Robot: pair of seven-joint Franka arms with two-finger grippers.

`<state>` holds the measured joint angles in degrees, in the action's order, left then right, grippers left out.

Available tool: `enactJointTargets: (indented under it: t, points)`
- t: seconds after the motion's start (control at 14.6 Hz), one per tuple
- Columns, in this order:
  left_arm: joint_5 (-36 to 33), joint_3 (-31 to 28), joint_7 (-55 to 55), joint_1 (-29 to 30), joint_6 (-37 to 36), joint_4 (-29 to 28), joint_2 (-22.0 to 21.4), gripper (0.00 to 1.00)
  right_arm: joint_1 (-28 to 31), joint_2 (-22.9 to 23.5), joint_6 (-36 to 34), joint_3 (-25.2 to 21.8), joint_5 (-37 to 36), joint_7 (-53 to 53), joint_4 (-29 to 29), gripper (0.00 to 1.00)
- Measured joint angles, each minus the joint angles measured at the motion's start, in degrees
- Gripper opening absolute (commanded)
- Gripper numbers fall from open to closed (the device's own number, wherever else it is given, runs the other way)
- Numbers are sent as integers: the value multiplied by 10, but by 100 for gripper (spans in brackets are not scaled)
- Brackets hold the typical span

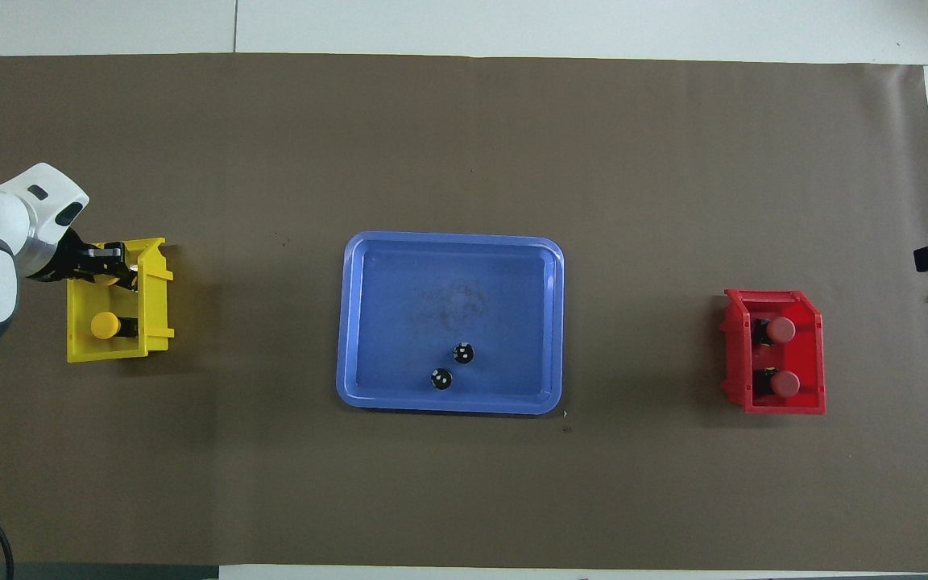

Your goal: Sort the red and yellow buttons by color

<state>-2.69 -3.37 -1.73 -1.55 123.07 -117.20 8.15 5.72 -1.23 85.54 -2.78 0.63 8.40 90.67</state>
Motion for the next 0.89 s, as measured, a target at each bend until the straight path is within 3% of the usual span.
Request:
enactJointTargets:
  t: [0.21, 0.48, 0.55, 0.89]
  points:
    - [0, 0, 0, 8, 0, 0, 0, 72, 0, 1, -1, -2, 0, 0, 2, 100]
    - [0, 0, 0, 12, -1, 8, -2, 89, -1, 1, -1, -2, 0, 0, 2, 100]
    - [0, 0, 0, 12, -9, 15, -5, 100, -1, 1, -1, -2, 0, 0, 2, 100]
    - [0, 9, 0, 10, -102, 81, -41, 100, -1, 1, -1, -3, -1, 0, 2, 100]
